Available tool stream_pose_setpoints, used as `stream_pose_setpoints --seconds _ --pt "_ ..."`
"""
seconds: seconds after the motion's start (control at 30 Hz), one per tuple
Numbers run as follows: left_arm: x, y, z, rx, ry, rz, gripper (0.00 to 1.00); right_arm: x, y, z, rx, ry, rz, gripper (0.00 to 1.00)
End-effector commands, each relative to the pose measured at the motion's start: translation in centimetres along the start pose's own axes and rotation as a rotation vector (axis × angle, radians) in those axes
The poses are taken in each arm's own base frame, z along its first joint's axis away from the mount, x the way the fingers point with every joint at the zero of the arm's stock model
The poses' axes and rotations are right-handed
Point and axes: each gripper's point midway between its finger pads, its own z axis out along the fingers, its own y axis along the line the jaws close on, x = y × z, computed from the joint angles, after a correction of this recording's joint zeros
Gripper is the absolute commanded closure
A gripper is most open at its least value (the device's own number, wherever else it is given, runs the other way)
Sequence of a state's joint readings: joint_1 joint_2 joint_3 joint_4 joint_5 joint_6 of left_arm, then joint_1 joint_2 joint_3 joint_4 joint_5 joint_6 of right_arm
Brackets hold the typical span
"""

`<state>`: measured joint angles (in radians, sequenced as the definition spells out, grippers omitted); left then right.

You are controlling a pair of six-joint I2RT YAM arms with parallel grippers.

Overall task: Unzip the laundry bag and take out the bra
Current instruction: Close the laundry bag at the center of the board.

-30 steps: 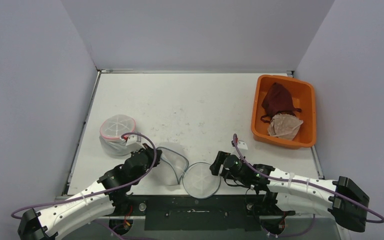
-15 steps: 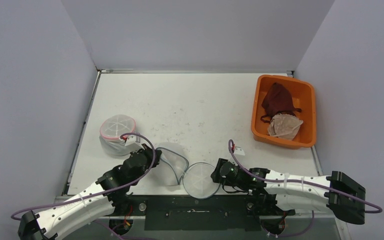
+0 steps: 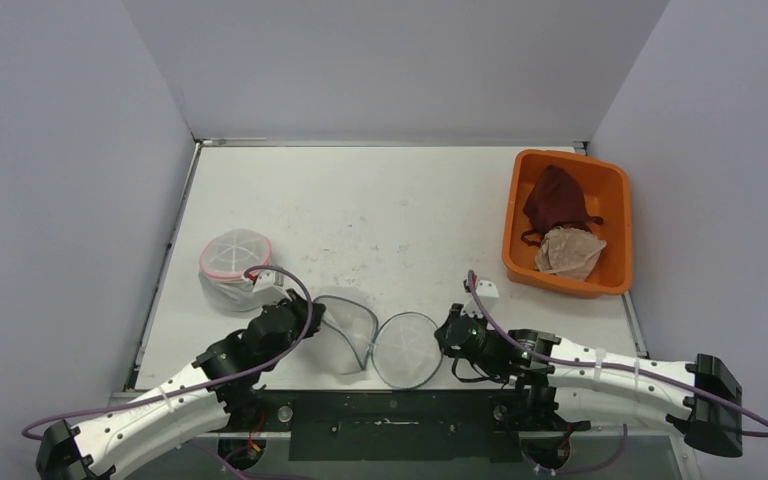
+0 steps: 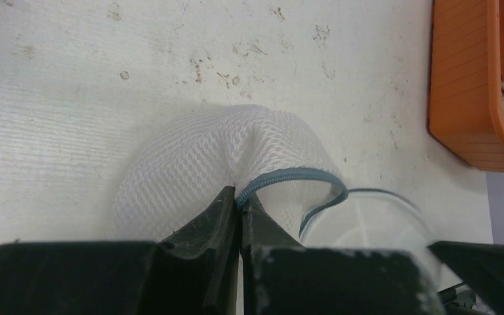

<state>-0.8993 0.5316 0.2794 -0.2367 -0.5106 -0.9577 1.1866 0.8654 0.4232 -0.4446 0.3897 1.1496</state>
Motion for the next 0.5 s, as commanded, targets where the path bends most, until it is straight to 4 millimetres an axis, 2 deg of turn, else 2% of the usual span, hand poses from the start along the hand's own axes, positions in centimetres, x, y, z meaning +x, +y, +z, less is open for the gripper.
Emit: stream_pose_setpoints --seconds 0.0,0.13,0.27,0.37,0.47 --pt "-0.9 -2.5 -0.3 0.061 0.016 -0.003 1.00 -9.6 3.7 -4.2 -0.008 -0.283 -0.116 0.95" --pt "-1.7 -5.5 -0.5 0.143 0.037 0.008 1.00 -17.2 6.9 -9.0 0.020 -0.465 -0.182 0.95" --pt "-3.7 -9.6 -0.8 0.228 0.033 0.024 1.00 -22.6 9.3 -13.2 0.028 -0.586 -0.215 0.95" --pt "-4.8 -11.8 -1.0 0.266 0.037 0.042 0.99 -24.9 10.4 -15.1 0.035 -0.636 -0.224 0.95" --pt "-4.3 -11.8 -0.4 0.250 0.057 0.054 0.93 -24.9 10.3 -14.7 0.073 -0.635 -0.248 0.95"
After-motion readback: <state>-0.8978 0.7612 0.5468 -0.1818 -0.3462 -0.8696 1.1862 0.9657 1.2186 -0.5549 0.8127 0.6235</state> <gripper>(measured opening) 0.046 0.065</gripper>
